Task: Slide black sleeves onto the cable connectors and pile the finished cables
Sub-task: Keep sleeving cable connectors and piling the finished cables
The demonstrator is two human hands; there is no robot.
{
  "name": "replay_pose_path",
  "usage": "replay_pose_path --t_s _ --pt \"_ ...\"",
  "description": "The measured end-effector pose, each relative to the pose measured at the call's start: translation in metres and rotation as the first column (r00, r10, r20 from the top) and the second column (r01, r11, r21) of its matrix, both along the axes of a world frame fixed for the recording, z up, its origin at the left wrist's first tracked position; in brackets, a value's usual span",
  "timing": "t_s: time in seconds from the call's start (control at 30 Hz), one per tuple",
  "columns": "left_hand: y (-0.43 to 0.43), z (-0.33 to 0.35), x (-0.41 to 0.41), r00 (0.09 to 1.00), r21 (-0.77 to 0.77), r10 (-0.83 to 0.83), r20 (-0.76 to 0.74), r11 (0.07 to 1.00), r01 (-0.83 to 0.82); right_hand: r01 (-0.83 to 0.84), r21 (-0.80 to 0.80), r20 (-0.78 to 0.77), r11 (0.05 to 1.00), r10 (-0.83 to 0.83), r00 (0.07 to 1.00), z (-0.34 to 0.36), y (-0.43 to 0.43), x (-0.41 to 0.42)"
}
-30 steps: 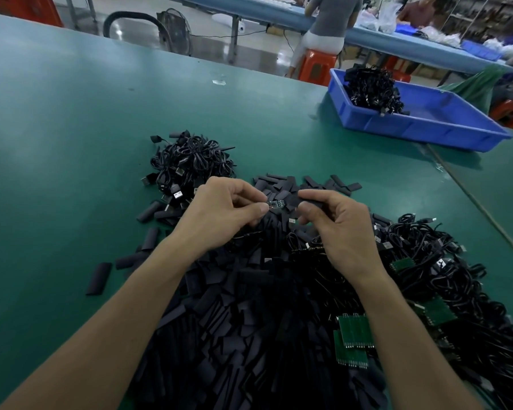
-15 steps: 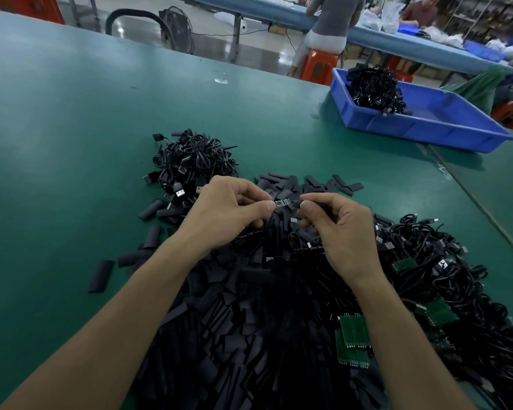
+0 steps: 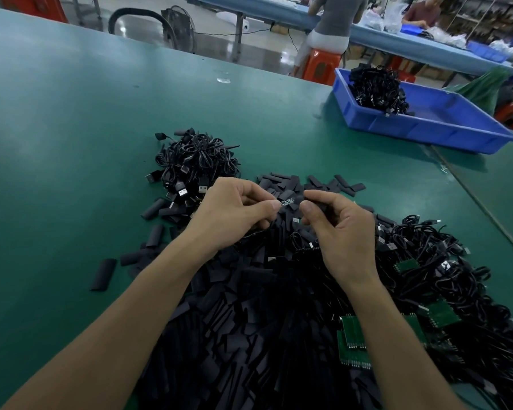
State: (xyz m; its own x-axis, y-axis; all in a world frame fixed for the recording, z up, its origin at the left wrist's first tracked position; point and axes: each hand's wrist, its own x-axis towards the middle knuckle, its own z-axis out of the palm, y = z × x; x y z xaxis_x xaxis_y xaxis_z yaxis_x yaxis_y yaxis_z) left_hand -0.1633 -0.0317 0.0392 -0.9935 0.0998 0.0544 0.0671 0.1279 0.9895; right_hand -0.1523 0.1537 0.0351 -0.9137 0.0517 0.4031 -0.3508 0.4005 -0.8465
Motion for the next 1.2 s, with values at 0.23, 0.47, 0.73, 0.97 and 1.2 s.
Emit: replay_pose_path --t_s 0.23,0.47,0.73,0.97,1.2 --pt "0.002 0.0 0.001 1.0 0.001 -0.022 -0.002 1.0 0.022 -0.045 0.01 0.076 0.999 0.044 0.996 0.003 0.006 -0.003" --pt "0.0 -0.001 0.0 0.998 -0.025 -0.051 -0.035 0.998 0.05 -0.102 -0.019 0.112 0.995 0.104 0.988 0.007 0.013 -0.003" --pt "-0.002 0.002 0.001 0.994 -0.033 -0.102 -0.046 0.994 0.101 -0.202 0.022 0.15 0.979 0.197 0.969 0.013 0.019 -0.002" --pt "0.0 0.0 0.002 0.994 -0.033 -0.096 -0.046 0.995 0.095 -0.296 0.033 0.146 0.955 0.288 0.946 0.013 0.015 -0.001" --pt "-0.004 0.001 0.001 0.997 -0.235 -0.027 -0.066 0.972 0.011 -0.212 0.006 0.072 0.977 0.211 0.975 0.005 0.011 0.002"
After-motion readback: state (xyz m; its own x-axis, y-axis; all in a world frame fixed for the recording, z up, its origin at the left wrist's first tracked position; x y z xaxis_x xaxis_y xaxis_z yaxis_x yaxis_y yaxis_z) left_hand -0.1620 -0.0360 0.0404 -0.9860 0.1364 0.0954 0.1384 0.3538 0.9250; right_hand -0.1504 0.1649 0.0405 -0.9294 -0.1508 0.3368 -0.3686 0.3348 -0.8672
